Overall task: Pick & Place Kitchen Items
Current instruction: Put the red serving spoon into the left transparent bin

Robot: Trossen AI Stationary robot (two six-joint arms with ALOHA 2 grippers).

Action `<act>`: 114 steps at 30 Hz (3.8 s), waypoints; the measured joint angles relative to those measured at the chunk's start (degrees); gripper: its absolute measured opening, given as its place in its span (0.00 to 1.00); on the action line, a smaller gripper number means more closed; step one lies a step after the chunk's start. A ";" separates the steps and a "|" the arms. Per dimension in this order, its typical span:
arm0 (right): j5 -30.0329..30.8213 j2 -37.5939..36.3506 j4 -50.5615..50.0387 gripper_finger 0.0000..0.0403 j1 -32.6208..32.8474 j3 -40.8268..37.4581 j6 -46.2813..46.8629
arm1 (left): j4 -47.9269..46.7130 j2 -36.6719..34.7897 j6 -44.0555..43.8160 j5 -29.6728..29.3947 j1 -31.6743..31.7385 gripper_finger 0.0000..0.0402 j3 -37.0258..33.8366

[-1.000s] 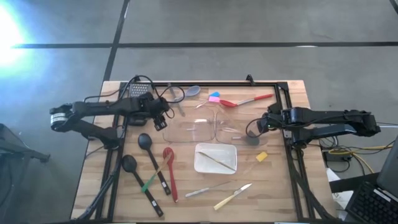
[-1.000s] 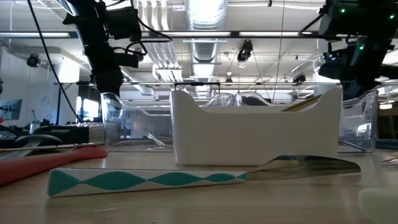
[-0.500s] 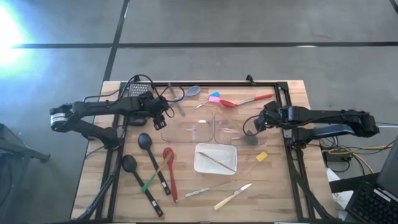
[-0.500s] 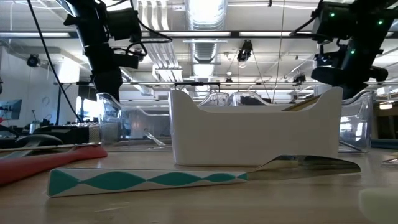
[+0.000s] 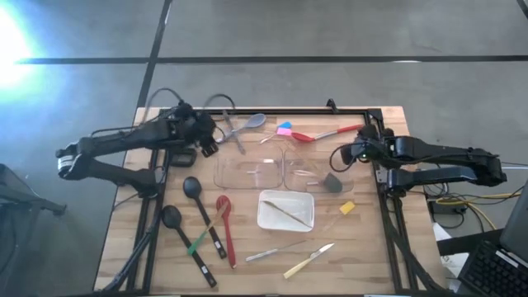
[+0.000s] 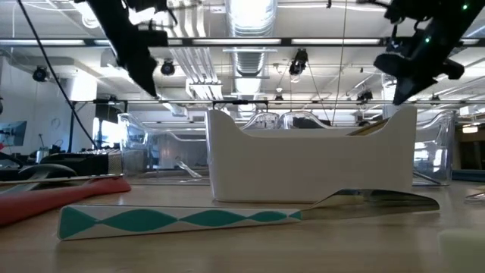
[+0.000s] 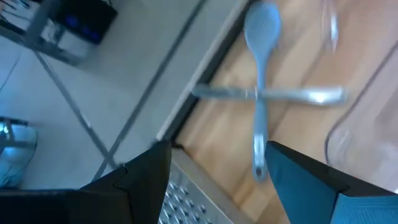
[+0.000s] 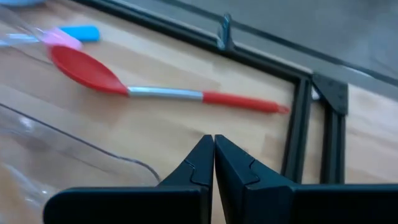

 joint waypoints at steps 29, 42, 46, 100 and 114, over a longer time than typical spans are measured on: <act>-3.30 0.52 38.38 0.02 12.67 1.00 -26.80 | 9.47 -16.56 -3.70 8.98 0.22 0.66 -6.18; -8.73 0.63 38.26 0.02 15.76 0.35 -26.84 | 9.25 -13.53 -0.40 8.24 0.17 0.66 -6.01; -7.37 0.90 38.36 0.02 17.95 0.35 -26.86 | 9.34 -15.03 1.06 8.30 0.17 0.66 -6.04; -43.77 65.37 -17.41 0.02 -36.03 49.50 -88.46 | 15.21 -14.91 7.71 9.64 0.18 0.66 -6.69; -46.15 70.27 -17.27 0.15 -34.96 48.89 -85.70 | 14.91 -14.91 8.34 9.64 0.19 0.66 -6.69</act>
